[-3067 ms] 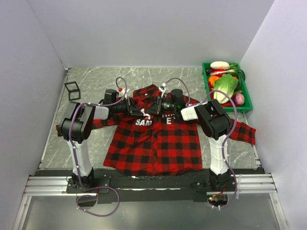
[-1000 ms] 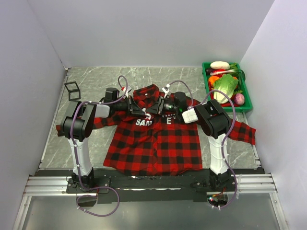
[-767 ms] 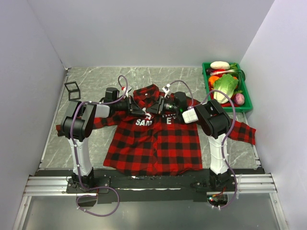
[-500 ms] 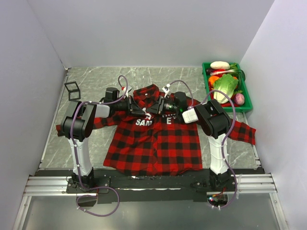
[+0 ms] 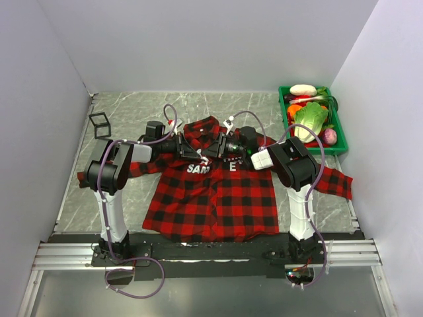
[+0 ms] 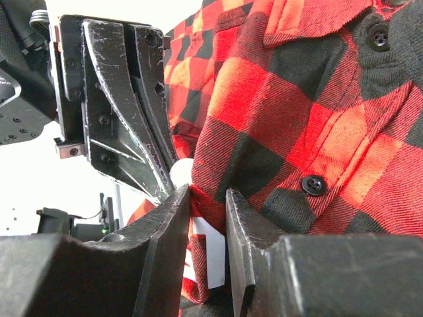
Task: Pin the brooch onto the clothing
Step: Pin the brooch to the clothes.
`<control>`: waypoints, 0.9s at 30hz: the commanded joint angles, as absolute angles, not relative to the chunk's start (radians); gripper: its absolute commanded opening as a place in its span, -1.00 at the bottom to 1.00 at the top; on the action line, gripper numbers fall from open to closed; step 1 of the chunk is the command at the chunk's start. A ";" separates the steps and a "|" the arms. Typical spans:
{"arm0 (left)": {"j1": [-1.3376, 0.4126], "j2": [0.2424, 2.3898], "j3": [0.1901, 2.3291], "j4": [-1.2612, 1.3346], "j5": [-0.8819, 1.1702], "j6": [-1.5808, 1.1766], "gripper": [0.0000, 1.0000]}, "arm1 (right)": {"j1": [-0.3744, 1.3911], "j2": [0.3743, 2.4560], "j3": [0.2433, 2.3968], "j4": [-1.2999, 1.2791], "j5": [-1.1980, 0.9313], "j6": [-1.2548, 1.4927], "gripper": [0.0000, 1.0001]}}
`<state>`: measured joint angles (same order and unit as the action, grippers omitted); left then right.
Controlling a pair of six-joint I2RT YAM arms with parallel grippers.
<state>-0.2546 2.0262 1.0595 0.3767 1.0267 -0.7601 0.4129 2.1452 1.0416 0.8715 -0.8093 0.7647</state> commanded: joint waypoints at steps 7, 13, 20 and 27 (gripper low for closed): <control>-0.310 1.944 1.026 0.456 1.111 -0.741 -0.98 | 0.446 2.103 1.040 0.861 -0.759 0.735 -0.34; -0.310 1.913 1.015 0.393 1.072 -0.698 -0.98 | 0.445 2.088 1.025 0.865 -0.746 0.733 -0.34; -0.308 1.890 1.000 0.345 1.014 -0.661 -0.98 | 0.440 2.066 0.994 0.887 -0.732 0.732 -0.34; -0.304 1.881 0.982 0.328 0.983 -0.661 -0.98 | 0.437 2.054 0.973 0.934 -0.738 0.753 -0.33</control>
